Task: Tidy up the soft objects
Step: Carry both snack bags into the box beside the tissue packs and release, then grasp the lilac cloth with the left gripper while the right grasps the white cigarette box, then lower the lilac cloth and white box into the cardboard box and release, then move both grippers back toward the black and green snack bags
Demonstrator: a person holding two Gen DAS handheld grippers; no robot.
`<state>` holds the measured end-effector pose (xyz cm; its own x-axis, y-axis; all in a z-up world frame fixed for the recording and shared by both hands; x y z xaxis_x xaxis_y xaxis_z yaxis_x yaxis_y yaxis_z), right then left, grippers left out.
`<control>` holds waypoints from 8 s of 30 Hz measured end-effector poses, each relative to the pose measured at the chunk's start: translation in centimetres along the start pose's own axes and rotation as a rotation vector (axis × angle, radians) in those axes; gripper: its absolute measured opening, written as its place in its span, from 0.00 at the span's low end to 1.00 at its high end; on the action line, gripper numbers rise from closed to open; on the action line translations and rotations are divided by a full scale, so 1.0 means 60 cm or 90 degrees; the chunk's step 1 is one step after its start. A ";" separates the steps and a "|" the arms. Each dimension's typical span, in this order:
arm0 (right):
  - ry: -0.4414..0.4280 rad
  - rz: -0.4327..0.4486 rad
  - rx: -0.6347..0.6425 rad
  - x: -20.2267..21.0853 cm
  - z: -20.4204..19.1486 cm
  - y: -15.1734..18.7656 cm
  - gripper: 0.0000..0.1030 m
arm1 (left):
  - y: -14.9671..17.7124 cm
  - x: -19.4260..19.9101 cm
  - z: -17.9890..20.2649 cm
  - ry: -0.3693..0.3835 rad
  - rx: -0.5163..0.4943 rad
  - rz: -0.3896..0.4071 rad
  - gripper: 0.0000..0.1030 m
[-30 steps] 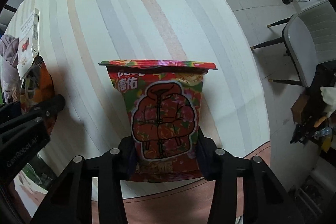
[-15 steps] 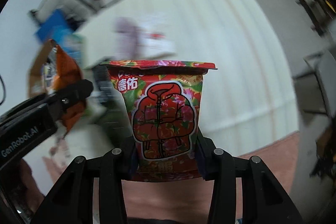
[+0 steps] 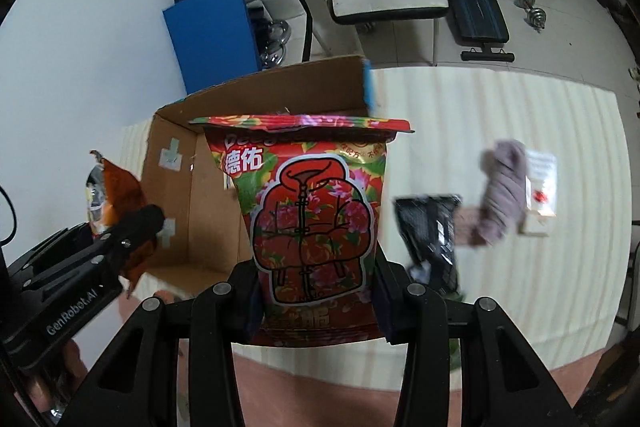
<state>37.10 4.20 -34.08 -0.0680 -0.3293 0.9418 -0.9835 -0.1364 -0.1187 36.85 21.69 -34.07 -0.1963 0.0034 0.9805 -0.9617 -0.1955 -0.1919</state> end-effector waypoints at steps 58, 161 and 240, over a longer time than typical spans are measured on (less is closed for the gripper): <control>0.159 0.079 0.064 -0.026 -0.063 0.023 1.00 | 0.060 0.057 -0.059 -0.030 -0.011 0.077 0.97; -0.043 0.042 -0.060 0.096 0.196 0.055 0.56 | 0.053 0.090 0.205 0.102 -0.111 0.014 0.30; 0.067 0.023 0.009 0.035 -0.006 0.114 1.00 | 0.132 0.115 0.033 -0.046 -0.087 0.066 0.96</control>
<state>30.14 2.93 -32.79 -0.1213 -0.2352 0.9644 -0.9776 -0.1398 -0.1570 28.28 18.22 -28.74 -0.2867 -0.0819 0.9545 -0.9549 -0.0562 -0.2916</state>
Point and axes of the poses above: each gripper's, at about its wrist camera, not at the fingertips, and x roughly against the way its jaws point, z to its right, y to its underside, the point moved 8 cm from there along -x, roughly the way its jaws point, and after that the axes turned 1 degree about -z, right-handed, at the moved point
